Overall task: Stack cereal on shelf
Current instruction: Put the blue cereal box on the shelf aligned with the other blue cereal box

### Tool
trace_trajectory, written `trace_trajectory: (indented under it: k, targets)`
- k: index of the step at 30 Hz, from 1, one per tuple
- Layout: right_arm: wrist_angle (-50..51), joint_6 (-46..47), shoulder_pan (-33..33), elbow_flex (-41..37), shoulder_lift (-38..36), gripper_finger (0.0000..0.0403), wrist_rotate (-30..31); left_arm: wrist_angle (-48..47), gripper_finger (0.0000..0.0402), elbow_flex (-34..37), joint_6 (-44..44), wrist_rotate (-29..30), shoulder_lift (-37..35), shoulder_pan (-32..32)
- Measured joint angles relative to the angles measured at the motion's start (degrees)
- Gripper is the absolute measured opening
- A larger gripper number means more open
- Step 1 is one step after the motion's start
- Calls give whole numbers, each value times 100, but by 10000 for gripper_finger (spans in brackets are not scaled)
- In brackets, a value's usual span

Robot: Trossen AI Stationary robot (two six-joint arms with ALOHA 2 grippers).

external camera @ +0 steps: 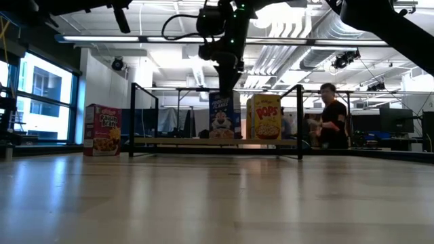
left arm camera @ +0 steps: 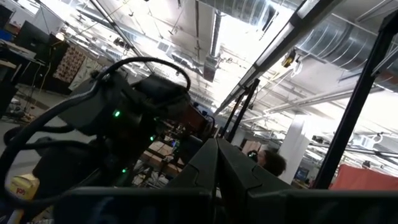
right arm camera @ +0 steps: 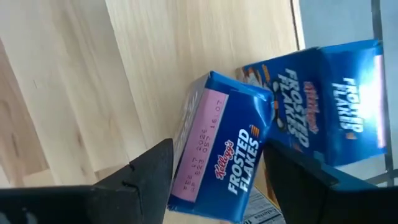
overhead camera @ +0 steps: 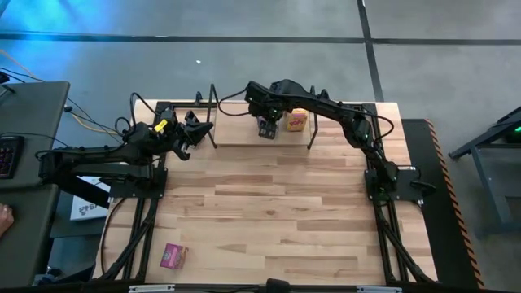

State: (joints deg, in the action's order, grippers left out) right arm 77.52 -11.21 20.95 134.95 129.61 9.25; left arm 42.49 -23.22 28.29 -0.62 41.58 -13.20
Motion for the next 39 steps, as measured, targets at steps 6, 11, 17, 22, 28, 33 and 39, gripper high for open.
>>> trace_trajectory:
  k: [6, 11, 17, 22, 28, 33, 39]
  targets:
    - [73, -27, 39, 0, -88, 225, 18, -85, 1, 0, 0, 0, -1, 1]
    - [109, 231, 139, -3, -295, 225, 19, -89, 1, 0, -1, 0, -2, -1]
    - [208, 795, 212, -2, -673, 224, -318, -91, 1, 0, -2, 2, -2, 1]
    - [436, 1131, 59, -255, -988, 196, -760, -90, 1, 0, -2, 1, 0, 0]
    - [-607, 1943, -295, -1972, -1932, 81, -758, -89, 1, 0, -220, 2, 0, -1]
    - [-3233, 3927, -716, -4422, -3220, 12, -501, -74, 1, 0, -289, 119, 0, -1]
    - [-6995, 6752, -1462, -6636, -3837, 4, 690, -60, 1, 0, -51, 262, -2, -2]
